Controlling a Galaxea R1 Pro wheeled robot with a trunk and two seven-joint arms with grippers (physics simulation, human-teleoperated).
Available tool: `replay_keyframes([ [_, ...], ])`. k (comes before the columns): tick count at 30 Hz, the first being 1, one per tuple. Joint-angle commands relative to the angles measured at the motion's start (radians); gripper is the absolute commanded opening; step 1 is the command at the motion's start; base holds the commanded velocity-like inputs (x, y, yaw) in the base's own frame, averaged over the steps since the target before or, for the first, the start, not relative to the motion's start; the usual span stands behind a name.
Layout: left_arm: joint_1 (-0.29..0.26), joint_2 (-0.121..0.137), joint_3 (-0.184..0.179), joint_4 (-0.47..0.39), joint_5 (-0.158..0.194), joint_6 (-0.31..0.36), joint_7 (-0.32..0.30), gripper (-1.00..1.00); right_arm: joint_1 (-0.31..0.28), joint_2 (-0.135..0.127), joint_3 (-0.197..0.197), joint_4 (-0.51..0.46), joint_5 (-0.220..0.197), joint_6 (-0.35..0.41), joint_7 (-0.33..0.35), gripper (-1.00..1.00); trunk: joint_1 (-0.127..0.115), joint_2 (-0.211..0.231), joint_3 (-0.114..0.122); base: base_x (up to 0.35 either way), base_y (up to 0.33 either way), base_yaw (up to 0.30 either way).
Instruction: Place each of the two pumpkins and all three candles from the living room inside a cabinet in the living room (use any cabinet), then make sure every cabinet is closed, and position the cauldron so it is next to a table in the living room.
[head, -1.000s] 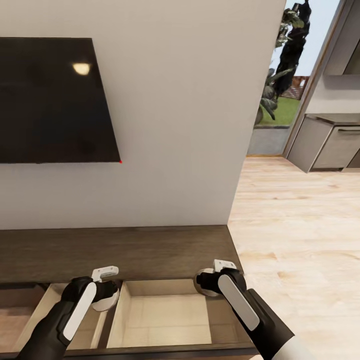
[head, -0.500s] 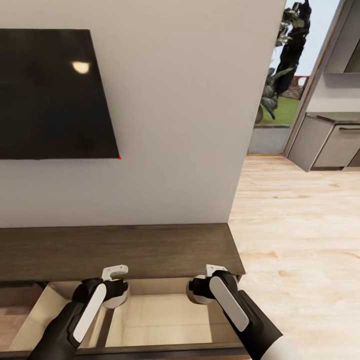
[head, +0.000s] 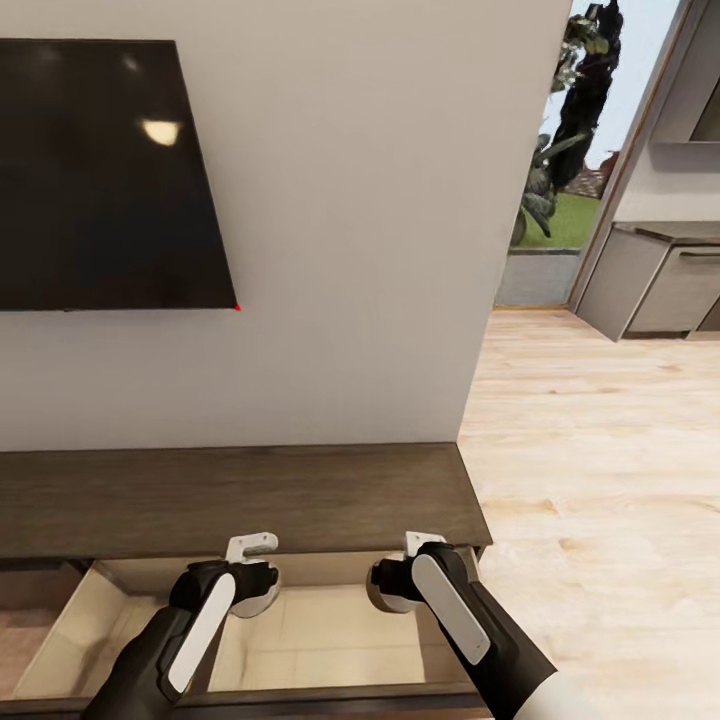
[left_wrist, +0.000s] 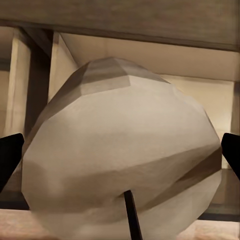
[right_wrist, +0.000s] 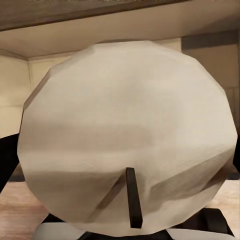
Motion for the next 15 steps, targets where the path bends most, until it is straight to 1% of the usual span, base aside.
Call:
replay_keyframes([
  [1,-0.001,0.0,-0.003,-0.001,0.009,0.002,0.01,-1.0,-0.001,0.0,0.003,-0.002,-0.01,-0.001,-0.012,-1.0,0.004,-0.008,-0.004,0.0,0.0,0.0],
  [15,-0.001,-0.002,-0.004,0.001,0.009,-0.001,0.01,-1.0,-0.001,0.0,0.006,-0.005,-0.006,-0.009,-0.012,-1.0,0.058,-0.106,-0.048,0.0,0.0,0.0],
])
